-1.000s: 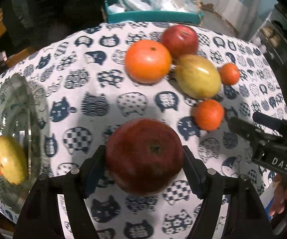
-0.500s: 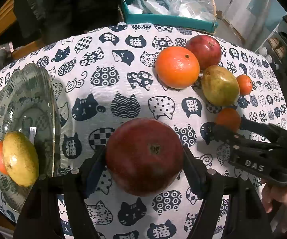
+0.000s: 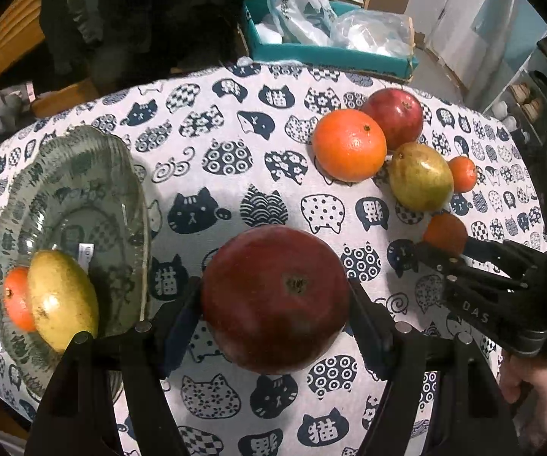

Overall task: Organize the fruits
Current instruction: 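Lift the pomegranate with left tool while right tool grasps a small tangerine, then carry the pomegranate in left tool over the glass bowl while right tool carries the tangerine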

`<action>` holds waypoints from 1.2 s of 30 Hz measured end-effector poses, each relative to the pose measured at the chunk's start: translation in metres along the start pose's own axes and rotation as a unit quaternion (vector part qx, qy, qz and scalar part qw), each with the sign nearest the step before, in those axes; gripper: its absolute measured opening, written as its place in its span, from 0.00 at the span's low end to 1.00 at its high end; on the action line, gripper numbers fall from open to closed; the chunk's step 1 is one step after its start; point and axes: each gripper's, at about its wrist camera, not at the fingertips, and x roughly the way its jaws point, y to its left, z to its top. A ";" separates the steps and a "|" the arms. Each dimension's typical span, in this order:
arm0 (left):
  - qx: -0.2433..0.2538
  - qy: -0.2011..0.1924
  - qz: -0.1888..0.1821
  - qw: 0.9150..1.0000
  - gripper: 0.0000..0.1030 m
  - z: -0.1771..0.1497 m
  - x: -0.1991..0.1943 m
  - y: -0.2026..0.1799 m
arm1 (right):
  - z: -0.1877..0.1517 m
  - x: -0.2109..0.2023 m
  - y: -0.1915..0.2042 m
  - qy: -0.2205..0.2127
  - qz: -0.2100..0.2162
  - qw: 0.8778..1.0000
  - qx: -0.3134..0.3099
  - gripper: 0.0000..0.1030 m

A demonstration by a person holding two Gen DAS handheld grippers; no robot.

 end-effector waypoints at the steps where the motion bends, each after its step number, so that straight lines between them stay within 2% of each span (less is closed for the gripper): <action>1: -0.001 -0.002 -0.001 1.000 0.73 0.000 -0.002 0.000 | 0.000 -0.005 0.001 -0.005 -0.002 1.000 0.000 0.42; 14: 0.002 -0.059 -0.015 0.998 0.73 -0.004 -0.057 0.004 | 0.002 -0.077 0.013 -0.082 -0.028 0.996 -0.030 0.42; 36: -0.004 -0.168 -0.011 0.986 0.73 -0.012 -0.153 0.034 | 0.005 -0.177 0.044 -0.184 -0.005 0.982 -0.051 0.42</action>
